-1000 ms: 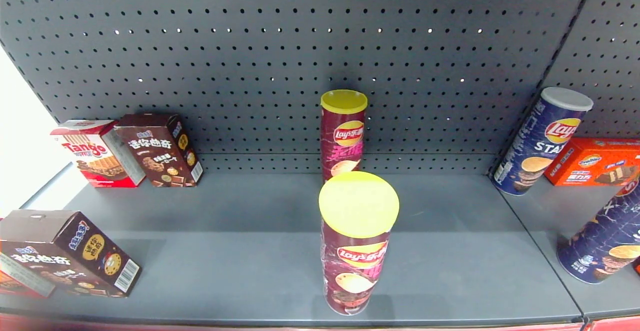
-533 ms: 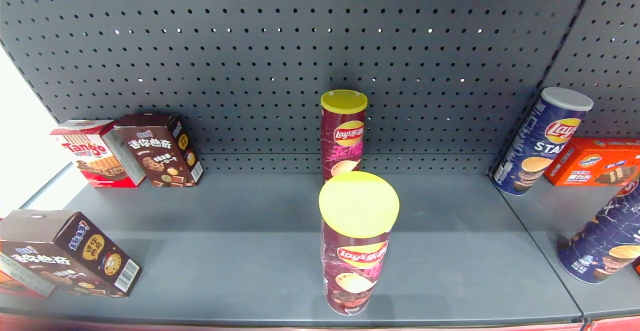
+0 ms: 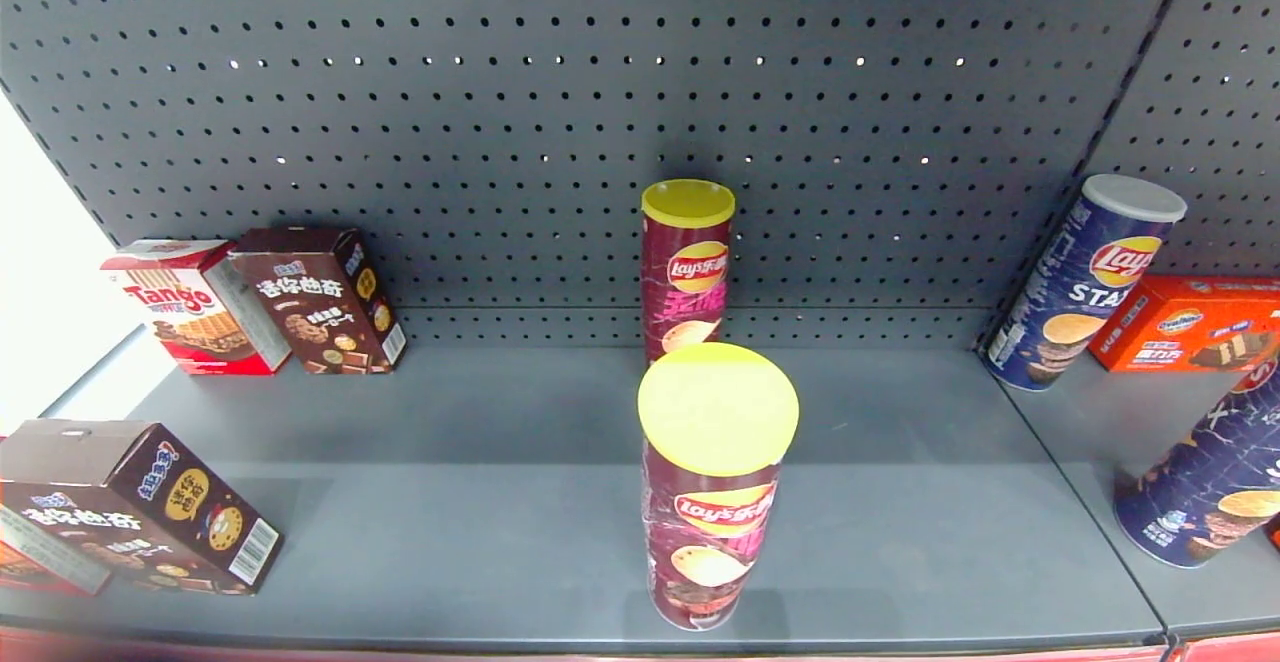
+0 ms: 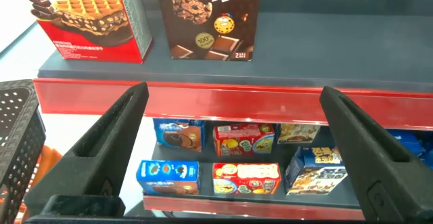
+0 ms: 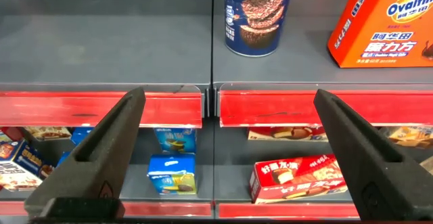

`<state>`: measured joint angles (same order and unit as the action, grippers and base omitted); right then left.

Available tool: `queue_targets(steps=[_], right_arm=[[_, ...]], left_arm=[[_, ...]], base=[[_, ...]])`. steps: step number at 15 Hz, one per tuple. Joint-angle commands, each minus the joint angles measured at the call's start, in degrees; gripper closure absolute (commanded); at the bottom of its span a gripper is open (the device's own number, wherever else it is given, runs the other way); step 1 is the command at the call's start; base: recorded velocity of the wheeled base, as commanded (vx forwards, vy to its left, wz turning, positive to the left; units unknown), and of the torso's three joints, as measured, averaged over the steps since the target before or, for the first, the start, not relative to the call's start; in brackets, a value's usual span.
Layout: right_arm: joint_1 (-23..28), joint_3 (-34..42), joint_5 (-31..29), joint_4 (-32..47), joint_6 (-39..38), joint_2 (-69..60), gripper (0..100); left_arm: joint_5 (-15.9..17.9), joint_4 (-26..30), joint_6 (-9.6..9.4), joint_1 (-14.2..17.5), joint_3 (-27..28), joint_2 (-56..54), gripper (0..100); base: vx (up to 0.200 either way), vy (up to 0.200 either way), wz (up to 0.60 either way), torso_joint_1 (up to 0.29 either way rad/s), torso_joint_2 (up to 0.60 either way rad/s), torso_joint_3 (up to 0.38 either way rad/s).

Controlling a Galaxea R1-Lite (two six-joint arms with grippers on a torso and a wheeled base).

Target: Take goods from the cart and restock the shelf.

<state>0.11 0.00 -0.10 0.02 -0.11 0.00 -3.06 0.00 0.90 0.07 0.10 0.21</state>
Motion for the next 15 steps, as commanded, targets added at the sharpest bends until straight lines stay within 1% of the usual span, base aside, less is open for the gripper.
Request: queue_targets(steps=[1, 2, 15], right_arm=[[0.0, 0.0, 0.0, 0.0, 0.0, 0.1, 0], [0.0, 0.0, 0.0, 0.0, -0.1, 0.1, 0], [0.0, 0.0, 0.3, 0.0, -0.1, 0.0, 0]], left_arm=[[0.0, 0.0, -0.02, 0.0, 0.0, 0.1, 0], [-0.1, 0.0, 0.06, 0.0, 0.0, 0.1, 0], [-0.1, 0.0, 0.06, 0.0, 0.0, 0.1, 0]], base=[[-0.200, 0.000, 0.00, 0.002, 0.01, -0.002], [-0.200, 0.000, 0.00, -0.007, 0.00, 0.002], [0.000, 0.000, 0.00, 0.000, 0.00, 0.000]])
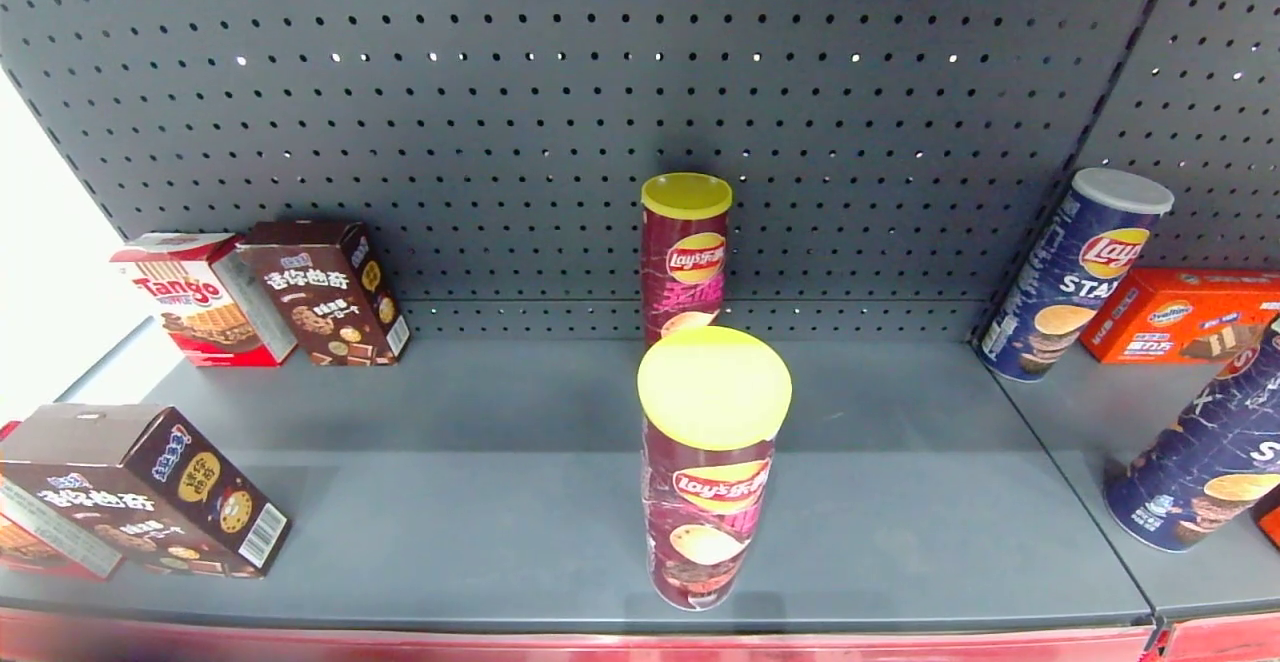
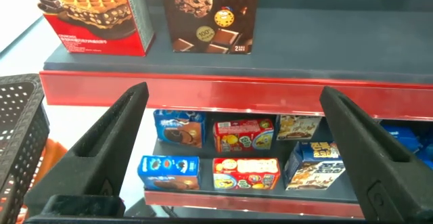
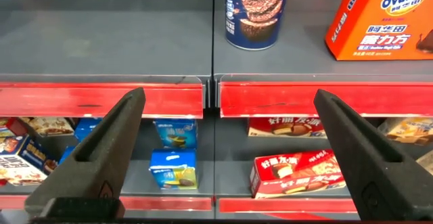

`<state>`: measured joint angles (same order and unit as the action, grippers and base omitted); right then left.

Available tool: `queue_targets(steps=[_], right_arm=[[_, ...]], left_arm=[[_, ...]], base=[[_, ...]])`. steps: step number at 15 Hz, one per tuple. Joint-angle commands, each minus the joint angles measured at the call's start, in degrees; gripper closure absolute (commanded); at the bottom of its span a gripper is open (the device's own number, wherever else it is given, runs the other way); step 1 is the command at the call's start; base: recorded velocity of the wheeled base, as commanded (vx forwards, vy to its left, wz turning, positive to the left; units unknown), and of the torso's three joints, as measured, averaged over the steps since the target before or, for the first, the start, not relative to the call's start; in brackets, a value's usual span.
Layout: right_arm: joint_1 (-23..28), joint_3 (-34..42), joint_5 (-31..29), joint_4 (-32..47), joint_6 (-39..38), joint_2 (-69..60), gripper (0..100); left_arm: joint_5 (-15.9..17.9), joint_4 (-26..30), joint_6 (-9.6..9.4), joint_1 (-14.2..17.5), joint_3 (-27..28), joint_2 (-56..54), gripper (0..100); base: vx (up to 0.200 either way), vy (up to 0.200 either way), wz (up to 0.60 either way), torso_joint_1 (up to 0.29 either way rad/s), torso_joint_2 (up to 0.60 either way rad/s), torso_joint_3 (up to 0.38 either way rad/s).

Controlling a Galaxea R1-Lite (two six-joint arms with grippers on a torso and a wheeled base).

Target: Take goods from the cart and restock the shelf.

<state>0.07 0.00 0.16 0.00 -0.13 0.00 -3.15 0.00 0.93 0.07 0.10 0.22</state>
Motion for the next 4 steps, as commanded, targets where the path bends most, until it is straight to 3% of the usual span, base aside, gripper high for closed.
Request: queue_targets(steps=[1, 4], right_arm=[[0.0, 0.0, 0.0, 0.0, 0.1, 0.1, 0], [0.0, 0.0, 0.0, 0.0, 0.1, 0.1, 0]], left_arm=[[0.0, 0.0, 0.04, 0.1, 0.0, 0.0, 0], [0.0, 0.0, 0.04, 0.1, 0.0, 0.0, 0]], base=[[0.000, 0.000, 0.00, 0.000, 0.00, 0.000], [0.000, 0.000, 0.00, 0.000, 0.00, 0.000]])
